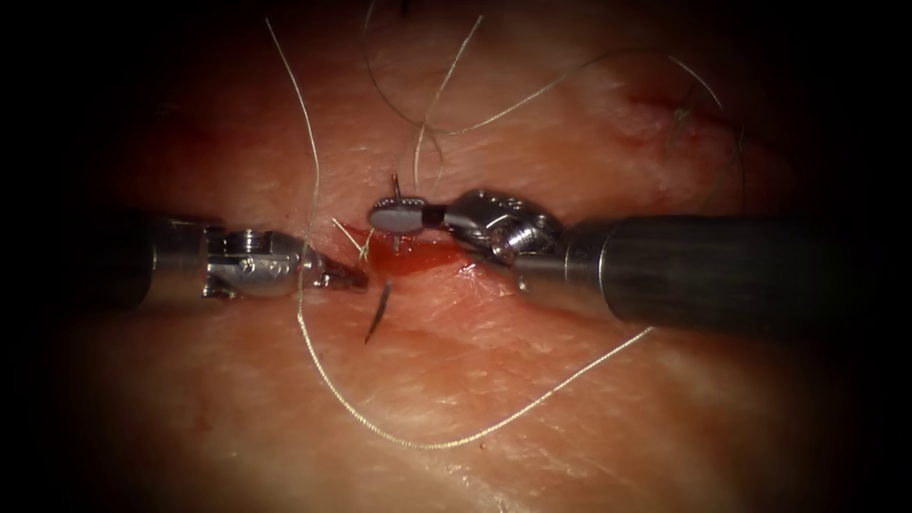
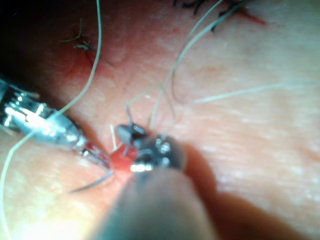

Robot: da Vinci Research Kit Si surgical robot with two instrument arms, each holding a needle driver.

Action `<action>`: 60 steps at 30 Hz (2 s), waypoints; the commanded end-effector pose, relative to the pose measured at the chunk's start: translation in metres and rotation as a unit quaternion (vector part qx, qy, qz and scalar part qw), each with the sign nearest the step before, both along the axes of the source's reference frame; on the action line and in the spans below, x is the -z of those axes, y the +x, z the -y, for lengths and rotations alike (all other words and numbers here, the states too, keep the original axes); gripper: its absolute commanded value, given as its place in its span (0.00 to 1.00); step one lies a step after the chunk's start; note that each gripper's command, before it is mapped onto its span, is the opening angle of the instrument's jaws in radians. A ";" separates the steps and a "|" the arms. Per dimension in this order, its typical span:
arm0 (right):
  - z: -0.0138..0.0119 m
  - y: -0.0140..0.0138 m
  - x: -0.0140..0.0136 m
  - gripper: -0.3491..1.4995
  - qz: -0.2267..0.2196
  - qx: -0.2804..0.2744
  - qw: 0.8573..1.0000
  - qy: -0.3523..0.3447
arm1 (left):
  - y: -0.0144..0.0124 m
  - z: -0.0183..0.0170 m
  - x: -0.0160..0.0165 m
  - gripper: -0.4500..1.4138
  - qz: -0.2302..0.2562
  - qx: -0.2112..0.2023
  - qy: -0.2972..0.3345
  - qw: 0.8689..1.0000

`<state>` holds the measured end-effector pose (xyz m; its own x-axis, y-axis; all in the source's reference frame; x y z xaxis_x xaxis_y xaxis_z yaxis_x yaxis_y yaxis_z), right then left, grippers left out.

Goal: Wound Closure

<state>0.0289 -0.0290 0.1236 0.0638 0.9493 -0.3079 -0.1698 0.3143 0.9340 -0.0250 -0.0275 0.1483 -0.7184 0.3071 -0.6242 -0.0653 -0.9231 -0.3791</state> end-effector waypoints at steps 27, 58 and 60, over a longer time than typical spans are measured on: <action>-0.0001 -0.0028 0.0014 0.91 -0.061 -0.018 0.998 0.004 | -0.0004 0.0022 0.0049 0.43 0.105 -0.024 -0.140 0.984; 0.0017 -0.0098 0.0025 0.89 -0.098 0.059 0.993 0.012 | -0.0054 0.0023 0.0037 0.36 0.144 -0.073 -0.204 0.965; 0.0019 -0.0098 0.0025 0.88 -0.097 0.058 0.994 0.012 | -0.0053 0.0022 0.0036 0.20 0.145 -0.073 -0.204 0.965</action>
